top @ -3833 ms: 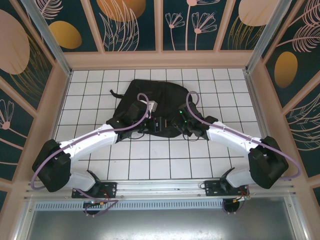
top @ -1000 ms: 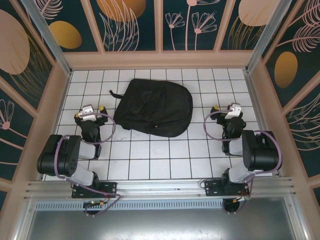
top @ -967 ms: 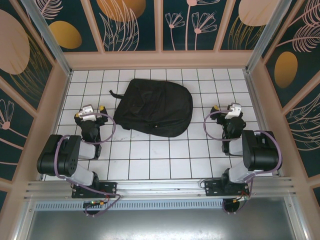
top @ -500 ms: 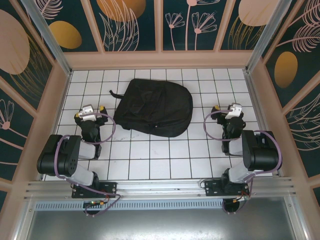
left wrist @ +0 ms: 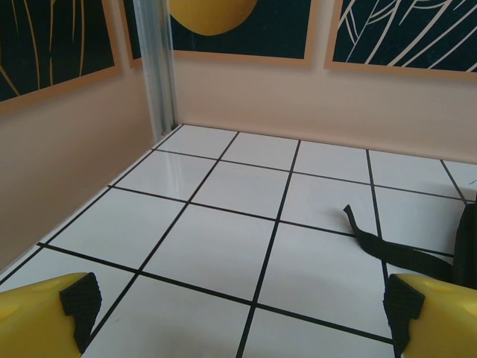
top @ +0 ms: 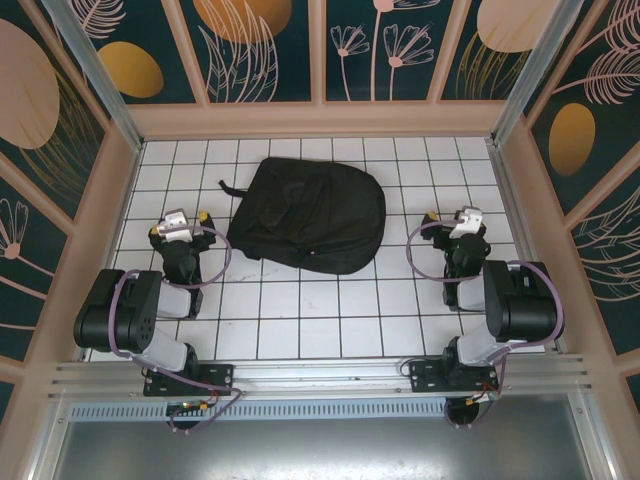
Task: Pack the student bag
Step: Reset both arms
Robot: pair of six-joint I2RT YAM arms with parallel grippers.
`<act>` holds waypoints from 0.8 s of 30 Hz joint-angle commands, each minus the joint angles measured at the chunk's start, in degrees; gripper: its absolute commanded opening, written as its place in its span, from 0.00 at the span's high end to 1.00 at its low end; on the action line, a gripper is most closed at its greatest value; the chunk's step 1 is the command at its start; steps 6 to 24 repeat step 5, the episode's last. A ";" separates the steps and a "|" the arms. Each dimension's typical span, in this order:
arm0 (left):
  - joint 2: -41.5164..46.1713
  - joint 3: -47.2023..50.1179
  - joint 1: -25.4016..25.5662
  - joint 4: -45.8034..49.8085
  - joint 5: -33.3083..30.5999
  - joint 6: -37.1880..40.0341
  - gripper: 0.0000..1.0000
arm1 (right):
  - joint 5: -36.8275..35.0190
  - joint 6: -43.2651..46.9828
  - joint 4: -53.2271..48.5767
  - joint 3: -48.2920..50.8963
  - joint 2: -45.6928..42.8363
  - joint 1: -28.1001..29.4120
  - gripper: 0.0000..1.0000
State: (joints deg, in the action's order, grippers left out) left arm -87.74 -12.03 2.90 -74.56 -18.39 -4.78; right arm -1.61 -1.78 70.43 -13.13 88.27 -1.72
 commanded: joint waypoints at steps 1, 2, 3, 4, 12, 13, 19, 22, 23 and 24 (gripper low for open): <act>0.34 -0.89 -0.44 -0.10 0.81 -0.94 0.01 | 0.24 0.90 1.01 -0.23 -0.03 0.44 0.01; 0.45 -0.63 -0.48 -0.30 0.82 -0.94 0.01 | 0.29 0.82 1.03 -0.38 -0.03 0.40 0.01; 0.56 -0.39 -0.44 -0.69 0.73 -0.86 0.01 | 0.29 0.84 1.02 -0.33 -0.07 0.40 0.01; 0.60 -0.26 -0.44 -0.85 0.73 -0.85 0.01 | 0.29 0.89 1.02 -0.32 -0.03 0.39 0.01; 0.64 -0.27 -0.44 -0.85 0.73 -0.89 0.01 | 0.29 0.83 1.02 -0.26 -0.04 0.38 0.01; 0.64 -0.27 -0.44 -0.85 0.73 -0.89 0.01 | 0.29 0.83 1.02 -0.26 -0.04 0.38 0.01; 0.64 -0.27 -0.44 -0.85 0.73 -0.89 0.01 | 0.29 0.83 1.02 -0.26 -0.04 0.38 0.01; 0.64 -0.27 -0.44 -0.85 0.73 -0.89 0.01 | 0.29 0.83 1.02 -0.26 -0.04 0.38 0.01; 0.64 -0.27 -0.44 -0.85 0.73 -0.89 0.01 | 0.29 0.83 1.02 -0.26 -0.04 0.38 0.01; 0.64 -0.27 -0.44 -0.85 0.73 -0.89 0.01 | 0.29 0.83 1.02 -0.26 -0.04 0.38 0.01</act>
